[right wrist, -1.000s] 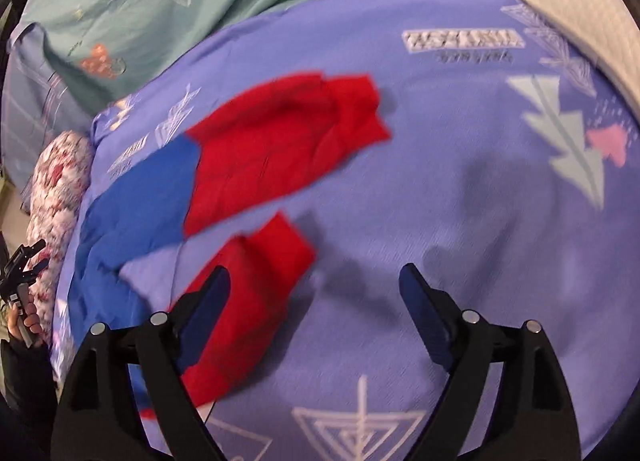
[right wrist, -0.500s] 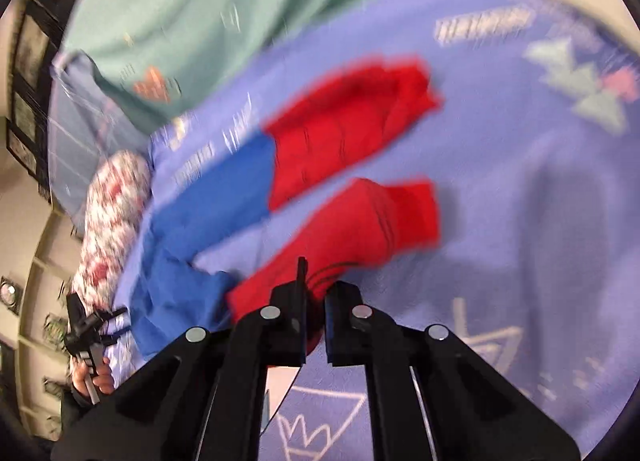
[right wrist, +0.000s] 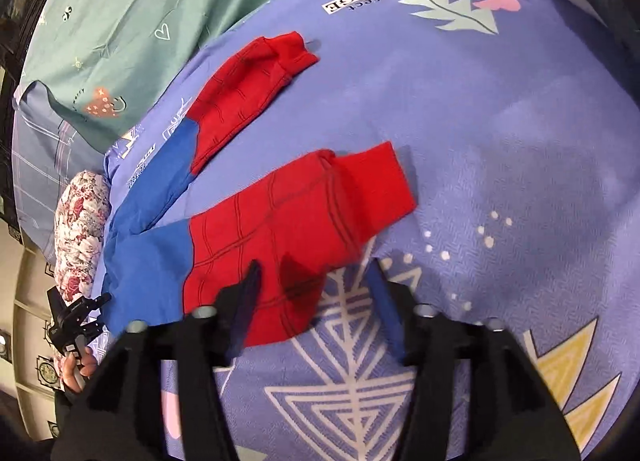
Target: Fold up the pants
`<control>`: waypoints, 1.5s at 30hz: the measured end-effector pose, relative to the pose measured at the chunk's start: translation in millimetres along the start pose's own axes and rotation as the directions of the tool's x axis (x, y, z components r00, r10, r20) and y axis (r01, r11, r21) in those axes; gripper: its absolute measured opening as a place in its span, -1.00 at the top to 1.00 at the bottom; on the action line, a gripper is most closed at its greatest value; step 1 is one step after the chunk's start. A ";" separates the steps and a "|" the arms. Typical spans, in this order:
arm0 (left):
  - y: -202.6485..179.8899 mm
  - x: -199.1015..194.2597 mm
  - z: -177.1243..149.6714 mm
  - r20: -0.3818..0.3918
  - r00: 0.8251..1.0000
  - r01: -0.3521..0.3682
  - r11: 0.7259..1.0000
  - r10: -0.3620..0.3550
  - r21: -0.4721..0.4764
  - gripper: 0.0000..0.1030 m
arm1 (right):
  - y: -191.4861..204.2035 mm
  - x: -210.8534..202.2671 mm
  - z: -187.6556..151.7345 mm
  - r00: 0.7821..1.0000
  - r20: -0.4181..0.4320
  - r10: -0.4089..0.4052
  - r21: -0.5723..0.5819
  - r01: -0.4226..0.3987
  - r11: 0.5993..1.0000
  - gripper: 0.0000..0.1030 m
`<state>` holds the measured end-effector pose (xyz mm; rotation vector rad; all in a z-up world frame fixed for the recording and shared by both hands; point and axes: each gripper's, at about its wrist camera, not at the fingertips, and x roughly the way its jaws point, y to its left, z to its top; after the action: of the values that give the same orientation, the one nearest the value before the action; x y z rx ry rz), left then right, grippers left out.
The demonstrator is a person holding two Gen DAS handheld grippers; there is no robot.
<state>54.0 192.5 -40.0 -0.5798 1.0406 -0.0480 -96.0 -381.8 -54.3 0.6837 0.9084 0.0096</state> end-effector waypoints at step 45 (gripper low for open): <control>37.4 -39.1 -5.8 0.077 0.988 0.147 0.979 -0.138 -0.143 0.93 | 0.1 -15.7 -10.1 0.992 0.036 0.118 -0.012 -0.118 0.993 0.85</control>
<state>20.3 233.7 -28.7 -0.7859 0.9414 -0.0774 -113.2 -380.7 -47.2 0.7254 0.8313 0.1063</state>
